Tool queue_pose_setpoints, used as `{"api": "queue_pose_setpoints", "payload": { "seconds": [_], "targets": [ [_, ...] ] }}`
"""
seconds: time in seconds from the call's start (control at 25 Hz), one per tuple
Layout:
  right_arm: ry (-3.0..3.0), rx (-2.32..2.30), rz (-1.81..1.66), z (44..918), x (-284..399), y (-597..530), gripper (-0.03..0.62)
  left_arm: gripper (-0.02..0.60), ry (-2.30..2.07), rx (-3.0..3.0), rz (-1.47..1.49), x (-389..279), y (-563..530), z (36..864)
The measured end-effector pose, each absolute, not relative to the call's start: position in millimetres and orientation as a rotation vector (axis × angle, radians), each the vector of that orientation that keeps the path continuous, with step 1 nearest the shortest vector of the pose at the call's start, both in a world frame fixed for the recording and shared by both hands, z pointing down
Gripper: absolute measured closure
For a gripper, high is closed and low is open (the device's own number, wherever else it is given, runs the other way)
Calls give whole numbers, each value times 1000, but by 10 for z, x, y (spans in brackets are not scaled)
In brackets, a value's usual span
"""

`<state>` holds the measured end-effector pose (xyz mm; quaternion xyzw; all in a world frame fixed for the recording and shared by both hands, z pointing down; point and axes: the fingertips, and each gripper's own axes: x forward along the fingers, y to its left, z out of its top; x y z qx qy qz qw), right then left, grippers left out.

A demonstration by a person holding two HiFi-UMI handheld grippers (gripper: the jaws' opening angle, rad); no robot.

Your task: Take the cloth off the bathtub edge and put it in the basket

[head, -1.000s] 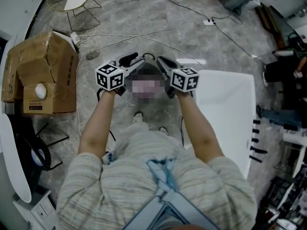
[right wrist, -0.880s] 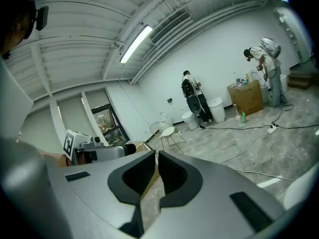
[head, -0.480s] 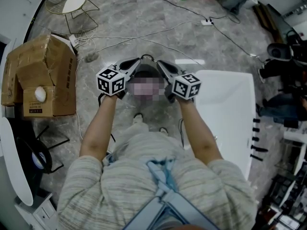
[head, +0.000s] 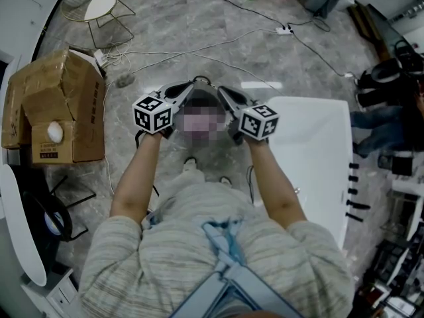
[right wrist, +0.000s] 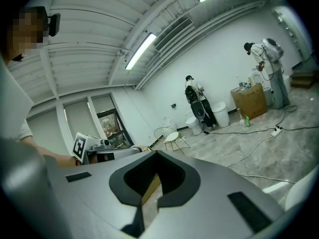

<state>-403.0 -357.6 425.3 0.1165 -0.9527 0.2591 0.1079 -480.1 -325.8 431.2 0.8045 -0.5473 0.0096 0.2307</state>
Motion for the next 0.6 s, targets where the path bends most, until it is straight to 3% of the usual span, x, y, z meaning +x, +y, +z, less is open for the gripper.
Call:
{"api": "queue_pose_setpoints", "payload": {
  "seconds": [0.6],
  "targets": [
    [-2803,316,759,4207,-4007,-3565,592,578,-1508,2222,21,-4759,-3264,4263]
  ]
}}
